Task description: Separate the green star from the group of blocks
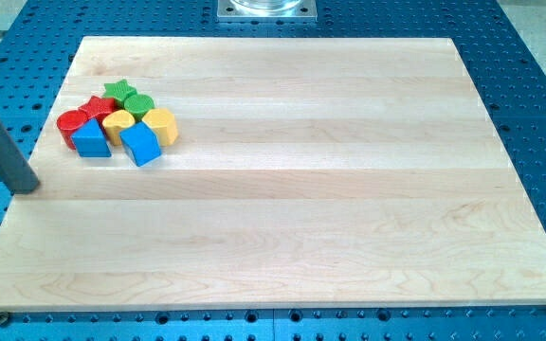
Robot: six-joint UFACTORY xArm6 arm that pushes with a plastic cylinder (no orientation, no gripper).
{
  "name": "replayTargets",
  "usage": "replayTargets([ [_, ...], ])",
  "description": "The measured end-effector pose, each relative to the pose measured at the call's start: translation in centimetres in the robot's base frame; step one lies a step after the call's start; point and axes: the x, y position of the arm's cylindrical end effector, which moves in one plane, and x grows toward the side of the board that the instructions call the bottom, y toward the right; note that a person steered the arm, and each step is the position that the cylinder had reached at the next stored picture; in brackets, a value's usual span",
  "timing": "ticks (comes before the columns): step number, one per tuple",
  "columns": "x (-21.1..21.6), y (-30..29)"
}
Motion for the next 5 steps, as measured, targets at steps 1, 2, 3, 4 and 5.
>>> replayTargets([
  [1, 0.2, 0.0],
  [2, 0.5, 0.0],
  [3, 0.1, 0.4],
  [4, -2.0, 1.1],
  [5, -6.4, 0.8],
])
